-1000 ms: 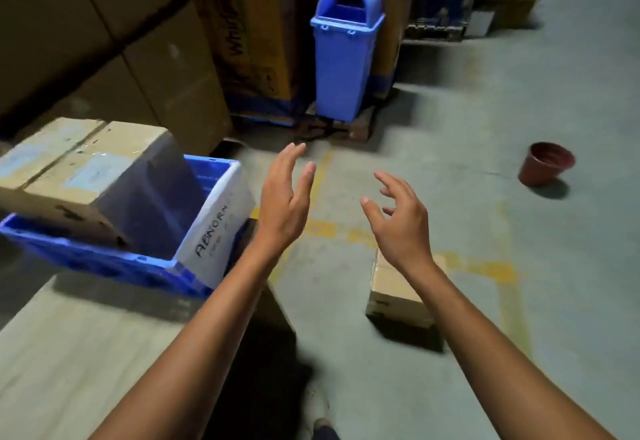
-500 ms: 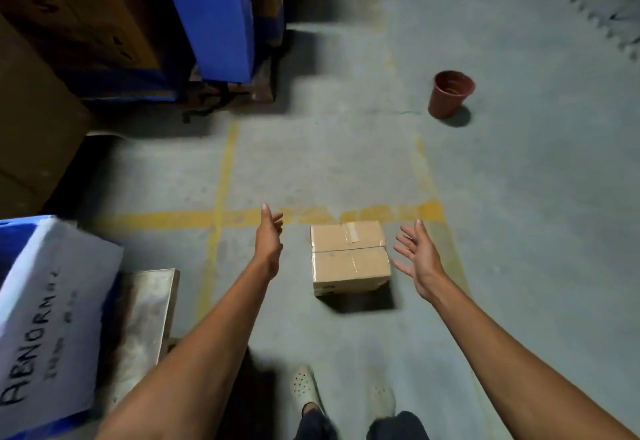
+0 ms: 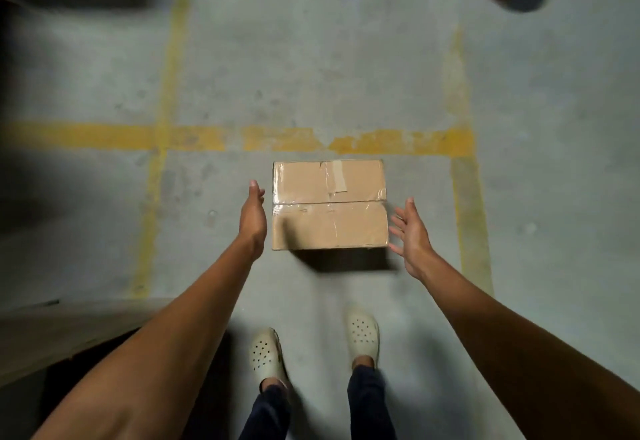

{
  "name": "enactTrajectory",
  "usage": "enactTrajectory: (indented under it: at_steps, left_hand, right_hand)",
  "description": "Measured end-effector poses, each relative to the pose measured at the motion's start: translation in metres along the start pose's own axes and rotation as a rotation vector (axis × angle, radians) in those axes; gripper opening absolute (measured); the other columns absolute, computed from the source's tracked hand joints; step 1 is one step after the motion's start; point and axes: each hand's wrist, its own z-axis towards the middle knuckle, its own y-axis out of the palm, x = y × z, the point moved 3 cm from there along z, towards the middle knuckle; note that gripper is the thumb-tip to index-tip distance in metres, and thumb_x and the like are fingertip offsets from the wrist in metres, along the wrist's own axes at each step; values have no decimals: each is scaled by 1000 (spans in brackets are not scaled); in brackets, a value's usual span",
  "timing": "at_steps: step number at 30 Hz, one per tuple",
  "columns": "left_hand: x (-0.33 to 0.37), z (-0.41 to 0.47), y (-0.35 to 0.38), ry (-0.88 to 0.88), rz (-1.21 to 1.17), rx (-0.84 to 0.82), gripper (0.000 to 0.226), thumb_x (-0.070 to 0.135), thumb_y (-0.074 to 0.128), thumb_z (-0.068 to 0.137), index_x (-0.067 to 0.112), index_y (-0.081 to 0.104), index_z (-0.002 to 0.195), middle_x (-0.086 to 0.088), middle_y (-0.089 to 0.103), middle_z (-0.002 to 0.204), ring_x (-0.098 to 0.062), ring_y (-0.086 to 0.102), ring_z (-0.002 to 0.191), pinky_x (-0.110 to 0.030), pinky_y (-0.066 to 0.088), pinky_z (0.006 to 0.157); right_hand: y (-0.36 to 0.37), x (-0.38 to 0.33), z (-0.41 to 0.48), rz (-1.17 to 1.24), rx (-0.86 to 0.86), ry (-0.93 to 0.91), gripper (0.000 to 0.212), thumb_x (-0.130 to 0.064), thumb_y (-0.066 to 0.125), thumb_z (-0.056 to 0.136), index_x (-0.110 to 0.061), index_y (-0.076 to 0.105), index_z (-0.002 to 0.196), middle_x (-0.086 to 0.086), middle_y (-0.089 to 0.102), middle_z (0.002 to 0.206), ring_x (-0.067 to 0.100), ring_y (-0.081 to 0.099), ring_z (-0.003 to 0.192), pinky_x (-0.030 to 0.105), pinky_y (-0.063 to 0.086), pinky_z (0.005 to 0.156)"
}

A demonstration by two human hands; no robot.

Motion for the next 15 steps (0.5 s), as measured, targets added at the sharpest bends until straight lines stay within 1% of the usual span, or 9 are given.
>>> enactTrajectory:
  at_steps: [2,4,5,6,8,10,11,13,15]
  left_hand:
    - [-29,34,8,-37,37,21,72,64,21,102,16,34,154,-2,32,161,-19,29,147,-42,20,119]
    - [-61,61,16,-82,57,31,66,58,20,105,15,36,152,3,40,152,-17,39,137,-38,27,113]
    - [-74,70,21,-104,48,24,61,54,19,106,16,42,148,3,46,142,-17,46,127,-36,31,108]
    - [-84,77,25,-124,40,11,56,51,19,107,18,47,142,-1,51,137,-18,50,118,-36,36,105]
    - [-99,89,33,-167,29,5,51,49,21,108,20,51,138,-4,57,133,-22,54,116,-39,40,108]
    - [-104,95,32,-171,42,13,50,50,25,107,20,52,138,-1,58,128,-22,54,118,-41,39,111]
    - [-105,98,28,-171,52,21,51,52,27,106,20,54,135,0,59,129,-22,56,118,-42,40,111]
    - [-105,98,17,-161,92,20,58,56,30,102,18,57,135,-4,62,132,-24,58,116,-43,43,108]
    - [-92,86,5,-131,106,20,62,59,31,99,19,58,137,-5,62,132,-25,57,118,-41,42,105]
  right_hand:
    - [-1,16,44,-30,-17,8,64,-62,26,103,-21,42,150,4,49,151,25,48,136,51,34,116]
    - [1,34,78,-69,3,27,48,-63,26,102,-34,59,122,-2,65,125,17,63,108,43,45,103]
    - [-1,44,97,-94,8,38,48,-67,28,101,-36,62,112,-2,67,117,16,64,100,41,48,99]
    - [-3,56,116,-133,12,60,54,-71,30,98,-33,65,113,-1,68,117,18,65,100,41,49,100]
    - [-9,81,153,-207,10,76,67,-75,38,93,-23,62,129,2,67,126,24,63,107,44,50,101]
    - [-9,92,163,-283,-38,99,74,-73,48,89,-16,56,135,3,64,127,23,62,102,40,51,89]
    - [-7,87,153,-321,-42,114,73,-70,51,88,-15,55,135,3,64,128,24,61,105,39,49,89]
    - [-4,71,124,-351,-36,107,59,-57,51,97,-13,54,137,3,62,127,25,57,114,39,42,91]
    - [-5,54,96,-339,-28,58,45,-45,49,103,-14,52,137,-1,62,118,17,58,105,35,40,87]
